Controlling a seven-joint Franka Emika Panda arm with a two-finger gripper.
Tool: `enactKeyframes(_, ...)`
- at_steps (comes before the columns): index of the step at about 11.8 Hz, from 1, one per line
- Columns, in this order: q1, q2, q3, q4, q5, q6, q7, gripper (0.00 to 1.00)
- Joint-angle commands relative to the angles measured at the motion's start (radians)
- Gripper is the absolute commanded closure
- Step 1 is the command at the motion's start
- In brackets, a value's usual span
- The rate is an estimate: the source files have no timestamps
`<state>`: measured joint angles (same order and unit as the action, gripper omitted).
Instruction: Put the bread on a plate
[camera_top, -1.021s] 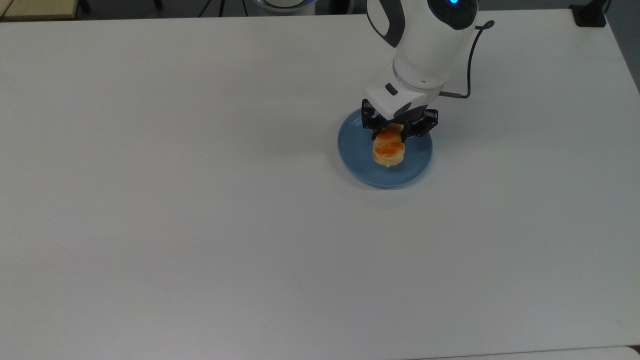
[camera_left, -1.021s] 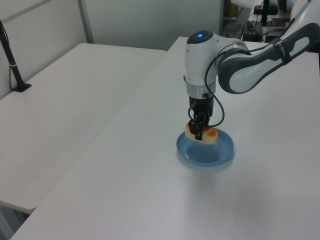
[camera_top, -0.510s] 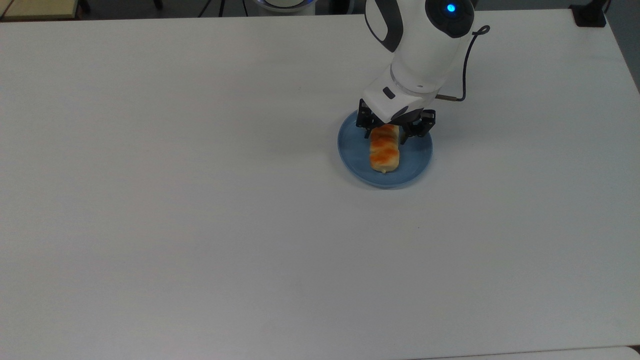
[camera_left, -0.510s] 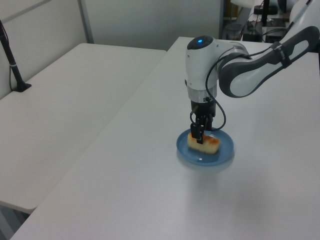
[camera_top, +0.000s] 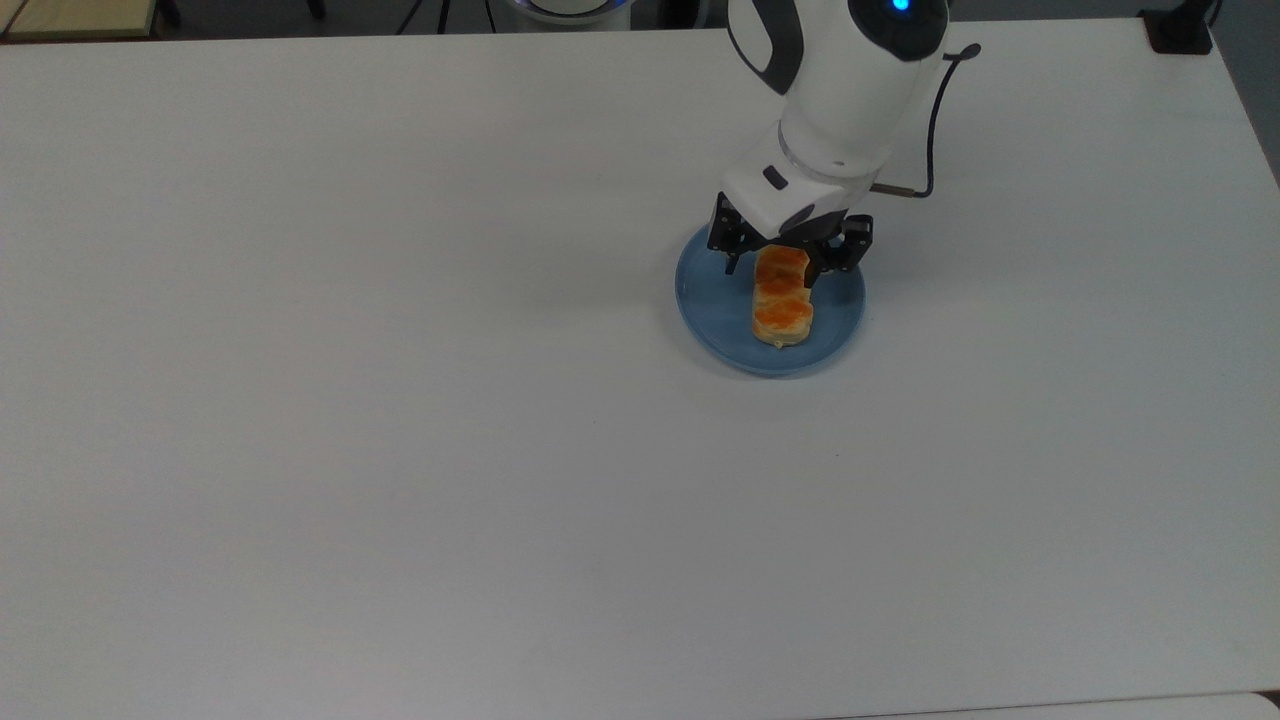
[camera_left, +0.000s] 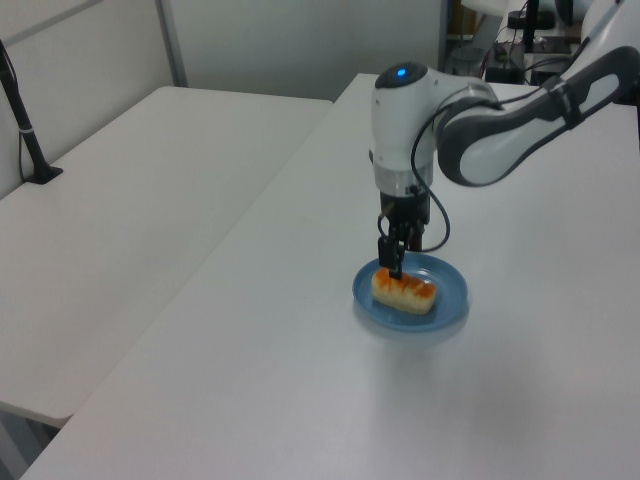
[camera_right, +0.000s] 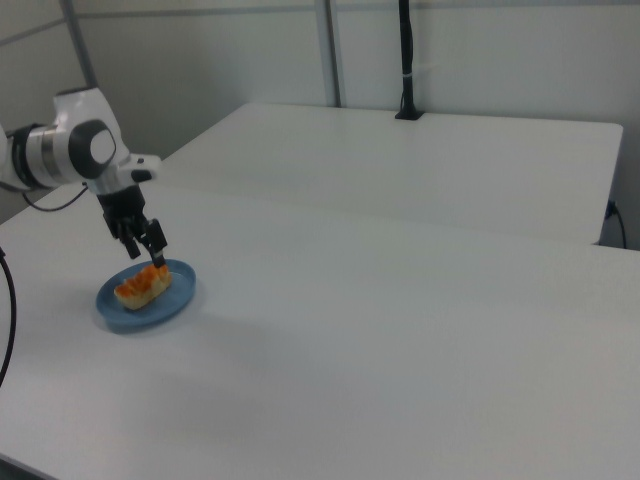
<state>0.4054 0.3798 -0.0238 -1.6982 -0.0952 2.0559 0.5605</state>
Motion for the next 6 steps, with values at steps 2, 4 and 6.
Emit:
enactKeyframes(2, -0.108, -0.174, -0.018, 0.141, -0.011, -0.291, -0.11, 0.03)
enactKeyframes(4, -0.224, -0.223, -0.015, 0.216, 0.003, -0.397, -0.258, 0.0)
enactKeyframes(6, -0.348, -0.287, -0.005, 0.221, 0.017, -0.442, -0.441, 0.0)
